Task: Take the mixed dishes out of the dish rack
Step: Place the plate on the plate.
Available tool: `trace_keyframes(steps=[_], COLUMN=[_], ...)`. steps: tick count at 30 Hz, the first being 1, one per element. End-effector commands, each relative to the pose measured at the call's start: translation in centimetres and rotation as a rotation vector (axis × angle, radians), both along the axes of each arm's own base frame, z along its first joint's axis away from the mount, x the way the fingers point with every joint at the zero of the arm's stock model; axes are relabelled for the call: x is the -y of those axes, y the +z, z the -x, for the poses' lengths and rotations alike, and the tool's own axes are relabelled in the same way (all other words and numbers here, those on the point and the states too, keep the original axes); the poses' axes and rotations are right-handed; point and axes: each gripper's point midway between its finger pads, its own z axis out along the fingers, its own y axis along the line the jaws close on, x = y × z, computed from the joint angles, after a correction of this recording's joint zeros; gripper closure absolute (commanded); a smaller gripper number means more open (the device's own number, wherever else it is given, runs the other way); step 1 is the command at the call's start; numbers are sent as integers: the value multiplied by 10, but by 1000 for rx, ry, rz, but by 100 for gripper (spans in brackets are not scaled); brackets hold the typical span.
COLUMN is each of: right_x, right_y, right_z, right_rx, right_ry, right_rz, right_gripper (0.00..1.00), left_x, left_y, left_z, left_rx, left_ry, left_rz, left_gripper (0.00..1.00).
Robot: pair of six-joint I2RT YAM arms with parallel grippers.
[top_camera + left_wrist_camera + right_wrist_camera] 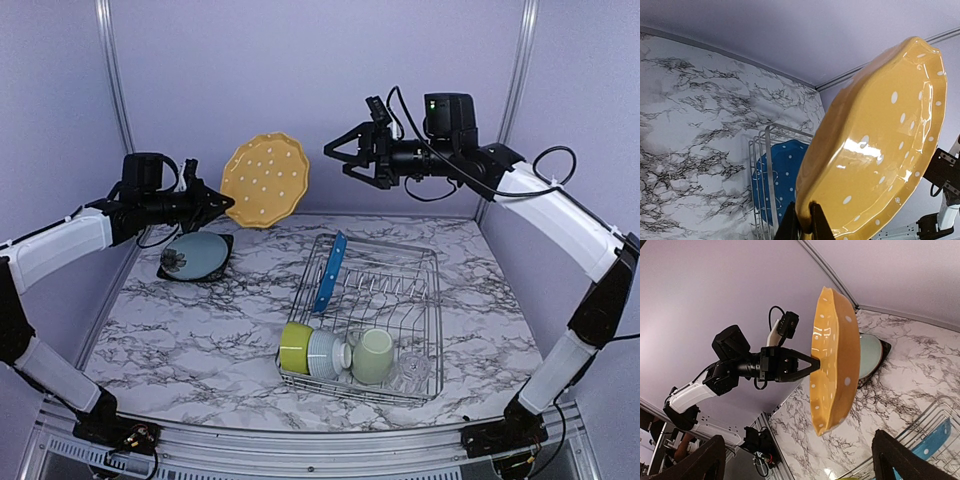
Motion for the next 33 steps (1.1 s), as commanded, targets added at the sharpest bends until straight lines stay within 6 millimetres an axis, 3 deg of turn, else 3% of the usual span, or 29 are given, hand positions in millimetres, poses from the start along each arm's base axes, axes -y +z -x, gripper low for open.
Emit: trace_keyframes(steps=[1,8,16,24,33], right_x=[15,24,29,34,38], right_y=[11,8,3,-1,-2], right_z=[0,-2,-2,-3,-5], right_rx=[12,3,-12,-26,-30], right_ry=[-35,-59,-69,-81,-91], right_rz=[-11,-10,-11,-6,0], right_gripper=[1,2,2,2,2], left_x=[-45,-117,-172,-211,-226], left_y=[55,-9,-57,-100,-133], left_z=[-13,-40,-50,-60,-76], left_rx=[151,-8,-118,-205,-264], left_ry=[125,333,477,545,545], left_rz=[78,-53,-149,-220,-250], left_gripper=[100,100,100,100,100])
